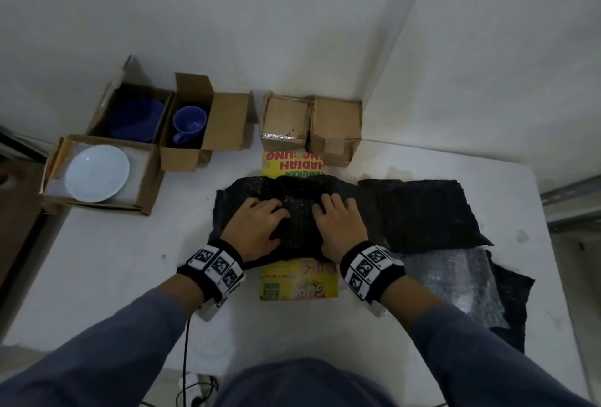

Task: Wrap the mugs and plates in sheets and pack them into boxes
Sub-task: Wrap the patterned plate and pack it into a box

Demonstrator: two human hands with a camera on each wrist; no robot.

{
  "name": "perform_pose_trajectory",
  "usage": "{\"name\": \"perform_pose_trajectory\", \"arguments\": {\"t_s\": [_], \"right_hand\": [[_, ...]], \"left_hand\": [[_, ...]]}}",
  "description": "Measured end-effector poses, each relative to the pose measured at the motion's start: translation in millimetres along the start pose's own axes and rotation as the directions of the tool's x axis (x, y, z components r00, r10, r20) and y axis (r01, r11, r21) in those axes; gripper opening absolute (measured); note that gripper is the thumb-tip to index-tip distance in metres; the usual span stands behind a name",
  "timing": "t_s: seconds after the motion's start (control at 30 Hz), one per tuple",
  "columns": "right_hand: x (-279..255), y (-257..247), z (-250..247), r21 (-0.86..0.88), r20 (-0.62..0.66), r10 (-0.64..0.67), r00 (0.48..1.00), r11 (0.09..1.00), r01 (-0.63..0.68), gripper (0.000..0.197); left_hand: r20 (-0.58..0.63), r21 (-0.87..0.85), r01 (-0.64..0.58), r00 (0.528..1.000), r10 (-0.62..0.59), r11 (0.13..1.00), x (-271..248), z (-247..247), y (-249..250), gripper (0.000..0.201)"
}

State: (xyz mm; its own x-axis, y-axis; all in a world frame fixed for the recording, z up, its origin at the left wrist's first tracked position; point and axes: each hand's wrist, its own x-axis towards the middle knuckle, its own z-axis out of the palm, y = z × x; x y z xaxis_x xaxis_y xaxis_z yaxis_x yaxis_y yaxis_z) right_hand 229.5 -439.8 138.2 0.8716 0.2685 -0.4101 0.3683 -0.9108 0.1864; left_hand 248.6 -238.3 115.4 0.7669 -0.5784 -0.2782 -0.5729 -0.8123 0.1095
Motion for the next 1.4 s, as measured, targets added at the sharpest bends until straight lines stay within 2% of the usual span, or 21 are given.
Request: {"name": "perform_pose_trajectory", "arguments": {"t_s": [0.1, 0.2, 0.27, 0.4, 0.5, 0.6, 0.67, 0.77, 0.9, 1.0, 1.07, 1.13, 1.2, 1.23, 1.3, 1.37, 1.4], "right_hand": [[13, -6, -6, -0.136, 0.036, -0.017, 0.999, 0.991, 0.022, 0.071], [25, -15, -9, -0.254, 0.107, -0.034, 0.994, 0.965, 0.06, 0.062], [33, -19, -8, -0.304, 0.153, -0.03, 0.988, 0.95, 0.076, 0.058], [47, -24, -3, -0.351, 0.209, -0.035, 0.977, 0.93, 0.109, 0.057], [52, -29, 3, -0.388, 0.272, -0.057, 0.961, 0.907, 0.163, 0.06], [57, -33, 11, -0.38, 0.336, -0.071, 0.939, 0.902, 0.204, 0.064], [62, -34, 17, -0.341, 0.342, -0.057, 0.938, 0.923, 0.18, 0.068], [67, -36, 25, -0.287, 0.336, -0.035, 0.941, 0.948, 0.138, 0.071], [67, -37, 25, -0.266, 0.332, -0.031, 0.943, 0.956, 0.125, 0.066], [64, -37, 19, -0.241, 0.315, -0.039, 0.948, 0.963, 0.12, 0.061], [64, -36, 15, -0.191, 0.293, -0.047, 0.955, 0.976, 0.107, 0.052], [63, -36, 7, -0.112, 0.247, -0.046, 0.968, 0.991, 0.076, 0.04], [57, -35, -3, -0.032, 0.196, -0.071, 0.978, 0.996, 0.079, 0.036], [54, -35, -7, 0.01, 0.176, -0.077, 0.981, 0.997, 0.077, 0.035], [51, -33, -12, 0.223, 0.23, -0.007, 0.973, 0.974, -0.046, 0.038], [50, -30, -11, 0.444, 0.366, 0.045, 0.93, 0.87, -0.216, 0.057], [52, -29, -9, 0.514, 0.404, 0.065, 0.912, 0.809, -0.286, 0.067]], "left_hand": [[0.06, 0.112, 0.004, 0.998, -0.011, 0.994, 11, -7, 3, 0.076], [0.177, 0.244, 0.041, 0.98, -0.086, 0.969, 23, -6, 14, 0.084], [0.234, 0.275, 0.067, 0.963, -0.134, 0.959, 32, -1, 21, 0.088], [0.273, 0.28, 0.114, 0.942, -0.193, 0.953, 46, 14, 29, 0.081], [0.283, 0.25, 0.145, 0.935, -0.216, 0.957, 51, 22, 35, 0.077], [0.309, 0.174, 0.181, 0.923, -0.228, 0.968, 54, 25, 35, 0.086], [0.35, 0.139, 0.189, 0.909, -0.227, 0.972, 54, 24, 34, 0.091], [0.362, 0.057, 0.233, 0.902, -0.237, 0.971, 56, 23, 37, 0.085], [0.362, -0.004, 0.282, 0.895, -0.261, 0.959, 59, 20, 39, 0.083], [0.352, -0.007, 0.26, 0.905, -0.241, 0.966, 57, 17, 40, 0.083], [0.345, -0.071, 0.262, 0.912, -0.223, 0.963, 54, 13, 39, 0.077], [0.272, -0.24, 0.326, 0.927, -0.259, 0.915, 51, 4, 37, 0.063], [0.199, -0.397, 0.394, 0.919, -0.342, 0.829, 50, -3, 34, 0.056], [0.221, -0.457, 0.433, 0.901, -0.373, 0.777, 49, -4, 31, 0.057], [0.37, -0.558, 0.54, 0.842, -0.393, 0.63, 48, -5, 27, 0.063], [0.492, -0.619, 0.615, 0.789, -0.368, 0.489, 47, -6, 26, 0.069], [0.522, -0.616, 0.643, 0.766, -0.376, 0.455, 47, -6, 27, 0.069]]}}
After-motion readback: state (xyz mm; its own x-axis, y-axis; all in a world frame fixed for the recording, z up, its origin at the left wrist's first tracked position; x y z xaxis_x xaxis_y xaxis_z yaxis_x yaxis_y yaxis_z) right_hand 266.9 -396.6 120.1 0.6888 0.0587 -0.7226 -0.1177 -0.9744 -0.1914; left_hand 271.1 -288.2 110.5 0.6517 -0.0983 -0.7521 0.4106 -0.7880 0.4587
